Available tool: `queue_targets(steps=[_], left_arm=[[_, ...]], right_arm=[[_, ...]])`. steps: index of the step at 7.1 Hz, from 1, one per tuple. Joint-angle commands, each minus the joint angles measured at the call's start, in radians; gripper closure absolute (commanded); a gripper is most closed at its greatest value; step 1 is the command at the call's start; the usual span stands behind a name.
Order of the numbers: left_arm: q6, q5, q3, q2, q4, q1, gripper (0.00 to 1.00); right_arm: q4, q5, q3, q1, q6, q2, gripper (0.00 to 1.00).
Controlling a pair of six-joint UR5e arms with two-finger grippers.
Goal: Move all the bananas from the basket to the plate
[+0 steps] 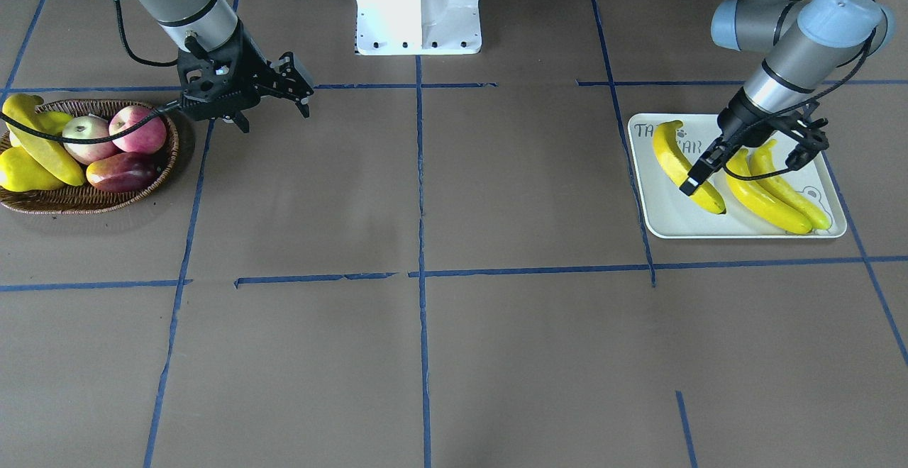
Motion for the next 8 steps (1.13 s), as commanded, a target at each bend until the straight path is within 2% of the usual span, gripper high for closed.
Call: queue_targets(steps=[1,4,5,7,8], left_arm=[[0.02,0.014,0.022,0.047,0.024,-0.015,0.95],[0.023,0.083,0.068,0.047,0.039,-0.01,0.94],[0.023,0.103,0.078,0.047,0.041,-0.004,0.87],[0.099,0.104,0.082,0.041,0.041,-0.009,0.01],[0.124,0.094,0.066,0.046,0.034,-0.015,0.0]], right_arm=[[-0.008,0.0,0.005,0.001,-0.005,-0.01,0.0],[-0.007,0.0,0.011,-0.001,-0.005,-0.013,0.0],[-0.007,0.0,0.011,-0.001,-0.005,-0.013,0.0],[-0.007,0.0,0.011,-0.003,-0.003,-0.014,0.0],[-0.007,0.0,0.012,-0.003,-0.005,-0.014,0.0]])
